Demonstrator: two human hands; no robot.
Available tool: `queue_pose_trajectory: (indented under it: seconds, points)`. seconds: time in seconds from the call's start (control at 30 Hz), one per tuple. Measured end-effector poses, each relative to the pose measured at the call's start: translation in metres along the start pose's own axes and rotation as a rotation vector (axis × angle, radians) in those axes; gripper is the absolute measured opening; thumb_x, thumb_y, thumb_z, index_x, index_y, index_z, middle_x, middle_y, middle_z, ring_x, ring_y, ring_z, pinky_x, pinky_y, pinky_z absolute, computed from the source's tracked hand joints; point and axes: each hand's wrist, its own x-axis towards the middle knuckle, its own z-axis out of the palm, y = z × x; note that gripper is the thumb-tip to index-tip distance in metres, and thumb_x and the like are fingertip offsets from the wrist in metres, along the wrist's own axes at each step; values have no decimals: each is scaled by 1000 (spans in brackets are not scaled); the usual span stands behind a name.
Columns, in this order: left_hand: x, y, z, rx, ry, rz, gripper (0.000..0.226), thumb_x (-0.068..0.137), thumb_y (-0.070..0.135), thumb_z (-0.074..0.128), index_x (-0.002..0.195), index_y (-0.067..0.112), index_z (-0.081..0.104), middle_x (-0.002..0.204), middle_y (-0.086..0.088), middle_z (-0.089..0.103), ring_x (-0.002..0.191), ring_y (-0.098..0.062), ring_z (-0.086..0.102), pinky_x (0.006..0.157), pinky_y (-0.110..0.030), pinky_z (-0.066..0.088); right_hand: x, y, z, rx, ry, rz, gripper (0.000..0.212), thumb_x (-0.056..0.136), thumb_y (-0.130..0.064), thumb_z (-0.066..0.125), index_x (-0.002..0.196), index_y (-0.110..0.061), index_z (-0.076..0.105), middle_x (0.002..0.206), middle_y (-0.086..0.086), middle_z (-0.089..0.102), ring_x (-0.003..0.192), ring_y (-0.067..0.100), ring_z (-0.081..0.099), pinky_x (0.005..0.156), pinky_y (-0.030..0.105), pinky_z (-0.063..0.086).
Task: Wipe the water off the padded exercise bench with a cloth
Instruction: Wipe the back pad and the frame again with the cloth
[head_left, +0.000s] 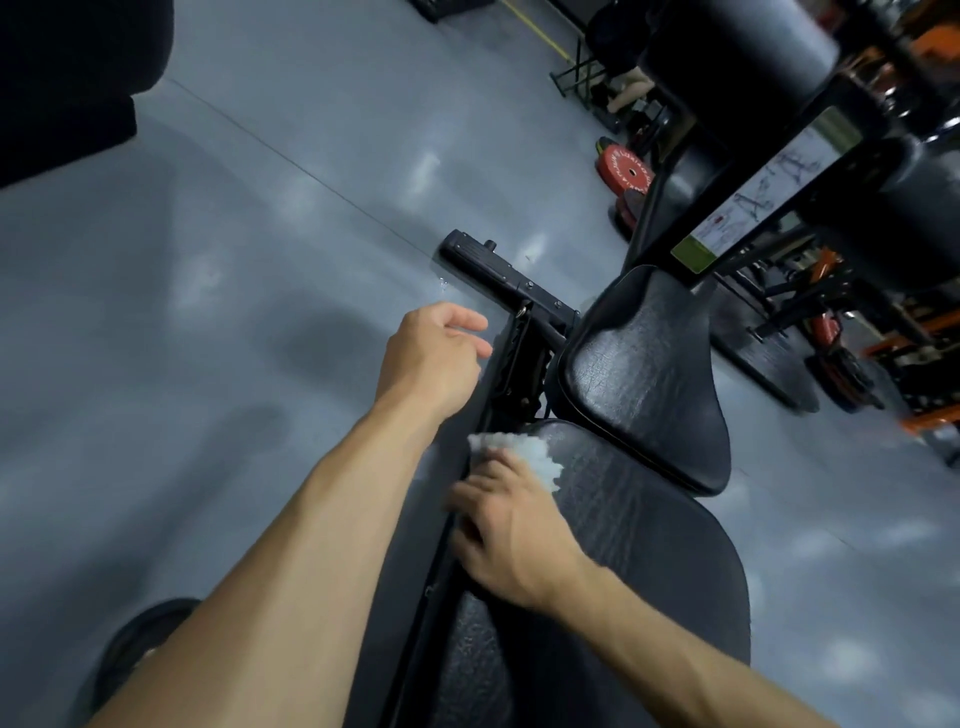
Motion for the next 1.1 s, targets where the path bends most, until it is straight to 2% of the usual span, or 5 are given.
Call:
queue_pose_trajectory:
  seconds: [0.33,0.53,0.7,0.97,1.1]
  points:
    - [4,-17,66,84,-24,26,38,89,0,43,88,29,68,76,13,72,66,-10,67,64,-21,46,15,53,-16,352,261,-21,23,83,-14,49,87,-36,51,79,-6,60,83,19,52,86,39,44]
    - [34,-37,103,112,133,49,36,94,1,46,85,29,67,80,14,73,75,-14,70,82,-33,57,22,136,-82,1205,733,388,20,106,-11,50,117,-13,67,82,20,70,57,25,62,47,32,53]
    - [46,-47,133,211,124,-20,32,93,7,46,93,35,62,97,18,72,96,-15,70,94,-37,53,43,250,-131,817,1096,400,28,106,-16,48,126,-5,64,110,-5,69,98,1,65,88,29,56]
    - [43,-41,150,594,48,31,41,98,13,49,138,25,52,129,5,67,121,-24,60,99,-35,43,51,224,-37,191,179,-139,44,109,-34,37,145,-16,56,157,-1,45,155,17,24,127,39,16]
    - [47,-43,149,633,4,-20,46,99,16,45,144,29,46,138,-1,63,127,-28,56,100,-36,43,75,227,-57,131,-4,-408,41,109,-33,36,131,-16,66,142,-1,61,143,17,45,122,42,28]
